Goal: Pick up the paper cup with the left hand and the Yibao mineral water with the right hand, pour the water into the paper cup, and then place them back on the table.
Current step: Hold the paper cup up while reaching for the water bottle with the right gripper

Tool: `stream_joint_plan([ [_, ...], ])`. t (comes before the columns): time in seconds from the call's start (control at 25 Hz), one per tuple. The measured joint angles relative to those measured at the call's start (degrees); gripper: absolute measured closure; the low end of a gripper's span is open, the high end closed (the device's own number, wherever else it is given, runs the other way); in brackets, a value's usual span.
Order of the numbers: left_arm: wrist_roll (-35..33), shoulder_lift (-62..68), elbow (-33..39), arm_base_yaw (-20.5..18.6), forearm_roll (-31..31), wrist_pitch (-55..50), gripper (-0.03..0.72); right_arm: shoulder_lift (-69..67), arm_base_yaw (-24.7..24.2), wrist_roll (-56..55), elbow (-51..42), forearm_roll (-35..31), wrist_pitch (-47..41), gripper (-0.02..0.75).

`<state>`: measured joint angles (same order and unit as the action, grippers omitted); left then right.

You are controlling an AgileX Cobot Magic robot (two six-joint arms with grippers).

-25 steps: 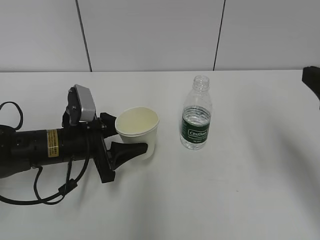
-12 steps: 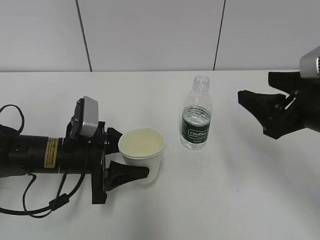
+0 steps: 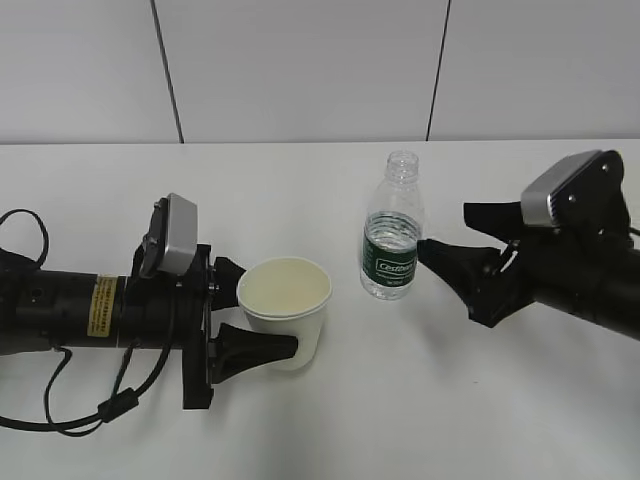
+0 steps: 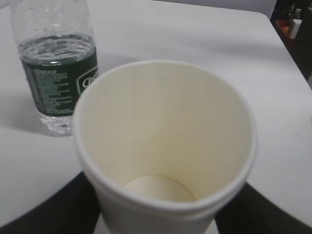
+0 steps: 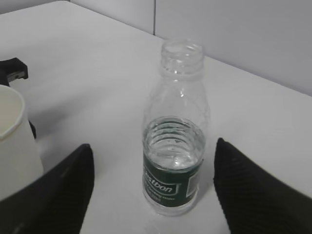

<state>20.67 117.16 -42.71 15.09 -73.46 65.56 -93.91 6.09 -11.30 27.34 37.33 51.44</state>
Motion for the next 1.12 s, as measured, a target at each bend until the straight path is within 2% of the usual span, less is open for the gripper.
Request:
stream_joint_plan([
  [0.2, 0.0, 0.0, 0.0, -0.1, 1.5, 0.0, 0.228, -9.6, 0.1, 3.6, 0.1, -6.4, 10.4, 0.175],
  [0.32, 0.0, 0.0, 0.0, -0.2, 1.8, 0.0, 0.228, -13.9, 0.1, 6.2, 0.7, -7.4, 13.2, 0.175],
  [0.6, 0.0, 0.0, 0.0, -0.2, 2.5, -0.2, 0.228, -20.1, 0.1, 13.4, 1.1, -8.1, 13.7, 0.175],
  [0.92, 0.2, 0.0, 0.0, -0.2, 3.4, -0.1, 0.228, -25.1, 0.1, 14.1, 5.9, -8.1, 13.8, 0.175],
  [1.12, 0.2, 0.0, 0.0, -0.2, 3.4, -0.1, 0.228, -28.7, 0.1, 14.1, 10.4, -4.0, 13.9, 0.166],
])
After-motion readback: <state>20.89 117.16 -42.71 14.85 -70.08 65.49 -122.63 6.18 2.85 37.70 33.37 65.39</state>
